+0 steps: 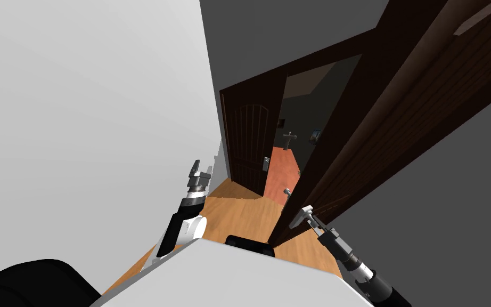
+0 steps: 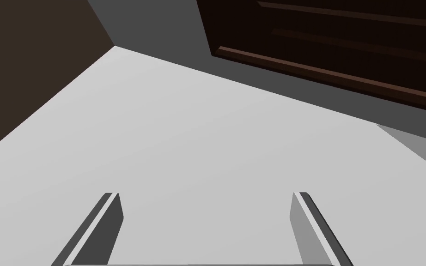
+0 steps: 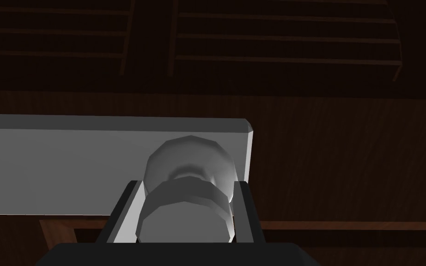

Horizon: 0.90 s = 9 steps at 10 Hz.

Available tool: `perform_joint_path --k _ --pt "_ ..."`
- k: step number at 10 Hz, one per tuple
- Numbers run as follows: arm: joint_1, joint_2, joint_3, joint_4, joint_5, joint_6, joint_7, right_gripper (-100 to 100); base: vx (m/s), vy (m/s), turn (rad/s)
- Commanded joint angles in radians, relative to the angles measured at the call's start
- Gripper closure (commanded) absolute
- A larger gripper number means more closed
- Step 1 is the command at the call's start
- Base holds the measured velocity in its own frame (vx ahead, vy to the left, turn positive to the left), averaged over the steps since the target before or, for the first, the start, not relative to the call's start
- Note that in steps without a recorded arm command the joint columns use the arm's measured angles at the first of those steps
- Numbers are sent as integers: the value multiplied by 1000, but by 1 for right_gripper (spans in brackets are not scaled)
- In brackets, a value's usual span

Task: Pull the door open

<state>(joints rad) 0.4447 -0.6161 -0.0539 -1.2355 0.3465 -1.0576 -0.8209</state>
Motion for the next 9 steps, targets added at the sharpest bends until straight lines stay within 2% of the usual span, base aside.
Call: perform_joint_path --k 1,2,3,9 --pt "14 -8 -8 25 -3 -37 3 100 -25 -16 94" --pt "21 -13 -13 39 -6 -62 5 100 -29 -24 90" --pt "21 -13 -13 39 -6 -62 5 100 -17 -12 41" --pt "67 -45 -46 127 -21 -209 12 100 -31 -20 93"
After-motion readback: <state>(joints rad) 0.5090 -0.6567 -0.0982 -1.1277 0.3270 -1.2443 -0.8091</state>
